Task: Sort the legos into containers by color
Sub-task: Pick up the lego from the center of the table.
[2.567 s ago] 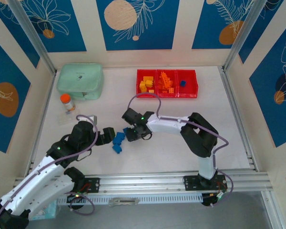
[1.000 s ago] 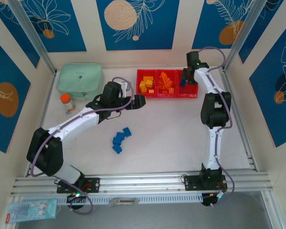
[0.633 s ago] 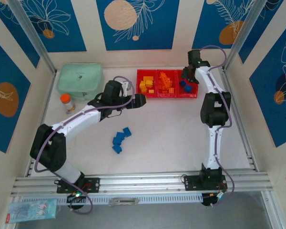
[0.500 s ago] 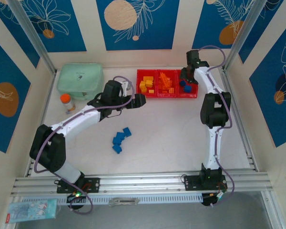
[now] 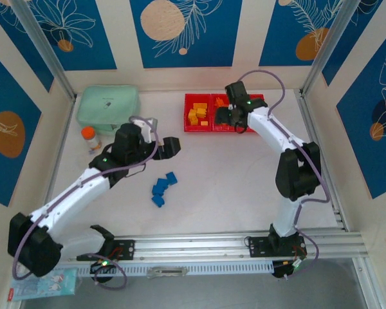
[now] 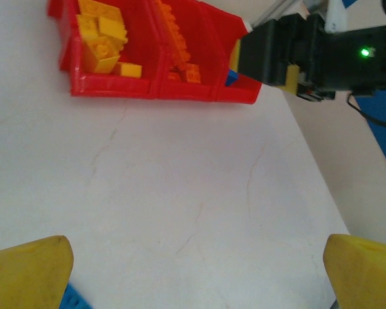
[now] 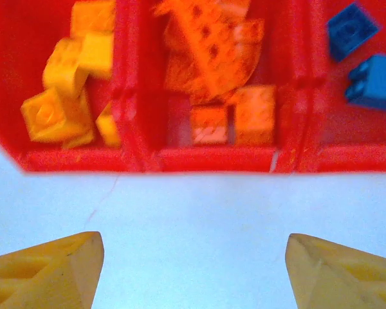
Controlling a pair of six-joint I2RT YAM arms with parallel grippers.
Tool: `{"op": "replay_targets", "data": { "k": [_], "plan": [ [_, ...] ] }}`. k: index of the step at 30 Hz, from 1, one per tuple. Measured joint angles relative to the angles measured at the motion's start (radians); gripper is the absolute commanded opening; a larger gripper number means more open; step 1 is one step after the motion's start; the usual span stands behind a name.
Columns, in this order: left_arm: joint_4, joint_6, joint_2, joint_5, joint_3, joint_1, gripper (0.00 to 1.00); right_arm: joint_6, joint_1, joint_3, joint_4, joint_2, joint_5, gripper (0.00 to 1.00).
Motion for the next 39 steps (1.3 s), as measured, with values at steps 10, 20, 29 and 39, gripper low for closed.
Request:
{"op": "replay_targets", "data": {
  "k": [10, 20, 29, 39],
  "plan": [
    [-0.147, -0.022, -0.285, -0.106, -0.163, 0.001, 0.99, 0.026, 0.212, -0.269, 0.042, -0.124, -0.054, 0.78],
    [-0.265, -0.072, -0.445, -0.175, -0.252, 0.001, 0.99, 0.065, 0.425, -0.337, 0.091, -0.122, -0.085, 0.8],
    [-0.306, -0.092, -0.494, -0.188, -0.276, 0.001, 0.99, 0.076, 0.531, -0.344, 0.132, -0.049, -0.085, 0.73],
    [-0.335, -0.109, -0.528, -0.216, -0.285, 0.001, 0.99, 0.068, 0.61, -0.327, 0.161, 0.069, -0.085, 0.68]
  ]
}}
